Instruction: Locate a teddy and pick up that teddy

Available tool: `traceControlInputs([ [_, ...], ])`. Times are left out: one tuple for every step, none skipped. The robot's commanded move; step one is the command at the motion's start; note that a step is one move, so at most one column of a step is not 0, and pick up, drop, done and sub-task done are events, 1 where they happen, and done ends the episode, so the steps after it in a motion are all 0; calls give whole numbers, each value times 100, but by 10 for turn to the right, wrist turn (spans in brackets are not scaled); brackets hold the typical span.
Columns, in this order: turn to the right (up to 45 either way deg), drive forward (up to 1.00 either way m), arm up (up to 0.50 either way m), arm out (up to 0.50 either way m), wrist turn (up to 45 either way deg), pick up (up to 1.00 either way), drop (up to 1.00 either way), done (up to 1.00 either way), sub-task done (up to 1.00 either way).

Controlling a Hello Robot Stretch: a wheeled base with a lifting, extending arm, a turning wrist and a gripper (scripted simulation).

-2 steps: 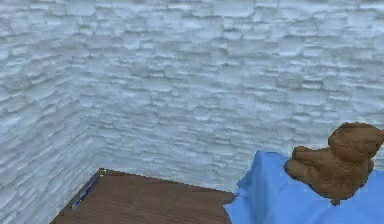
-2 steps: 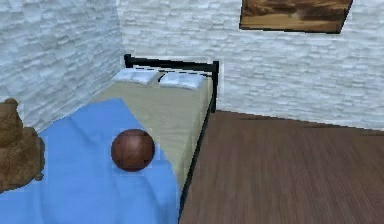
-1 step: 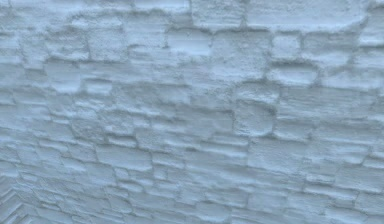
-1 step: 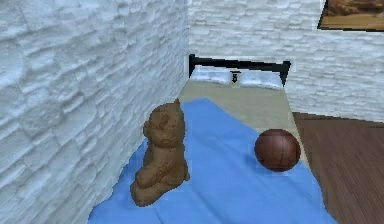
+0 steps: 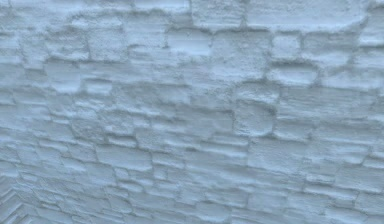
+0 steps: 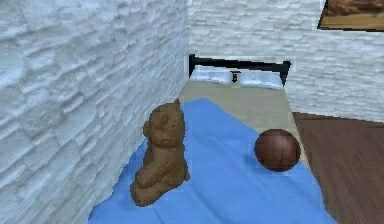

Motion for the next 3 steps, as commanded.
traceControlInputs([
  [0, 0, 18, 0, 0, 0, 0, 0, 0],
  [0, 0, 0, 32, 0, 0, 0, 0, 0],
  [0, 0, 0, 0, 450, 0, 0, 0, 0],
])
